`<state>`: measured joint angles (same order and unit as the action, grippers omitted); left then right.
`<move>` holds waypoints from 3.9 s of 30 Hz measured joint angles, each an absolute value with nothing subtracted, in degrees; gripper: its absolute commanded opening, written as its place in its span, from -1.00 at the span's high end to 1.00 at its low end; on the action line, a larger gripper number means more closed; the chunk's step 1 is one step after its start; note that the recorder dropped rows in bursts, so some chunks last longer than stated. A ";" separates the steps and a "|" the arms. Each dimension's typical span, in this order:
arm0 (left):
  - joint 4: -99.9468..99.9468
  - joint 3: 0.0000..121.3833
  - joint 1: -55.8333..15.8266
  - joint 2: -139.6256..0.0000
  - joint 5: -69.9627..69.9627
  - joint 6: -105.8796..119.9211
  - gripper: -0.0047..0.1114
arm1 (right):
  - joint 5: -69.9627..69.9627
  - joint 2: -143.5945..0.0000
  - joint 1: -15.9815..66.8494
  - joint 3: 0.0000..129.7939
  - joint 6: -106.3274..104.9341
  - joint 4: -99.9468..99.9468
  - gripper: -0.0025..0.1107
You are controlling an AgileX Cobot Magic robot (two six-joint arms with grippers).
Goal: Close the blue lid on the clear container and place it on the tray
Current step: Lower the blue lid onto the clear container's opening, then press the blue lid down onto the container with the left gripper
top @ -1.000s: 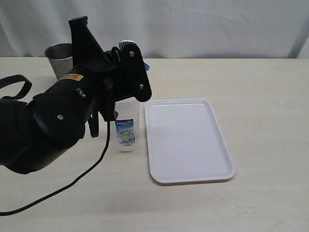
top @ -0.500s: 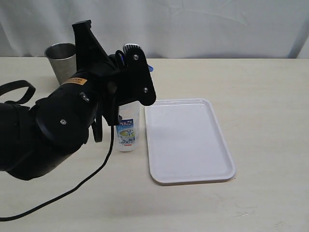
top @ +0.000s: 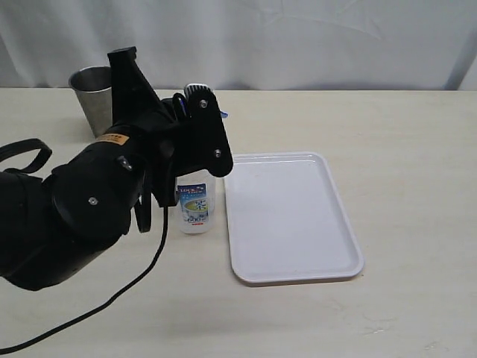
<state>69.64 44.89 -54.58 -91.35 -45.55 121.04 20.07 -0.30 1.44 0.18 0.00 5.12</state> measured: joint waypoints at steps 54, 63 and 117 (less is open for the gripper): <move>66.56 44.29 -57.90 -91.35 -51.13 121.04 0.92 | 20.07 -0.30 1.44 0.18 0.00 5.12 0.88; 69.66 44.16 -58.12 -91.35 -48.70 121.04 0.92 | 20.07 -0.30 1.44 0.18 0.00 5.12 0.88; 77.15 41.56 -60.72 -91.35 -42.53 121.04 0.92 | 20.07 -0.30 1.44 0.18 0.00 5.12 0.88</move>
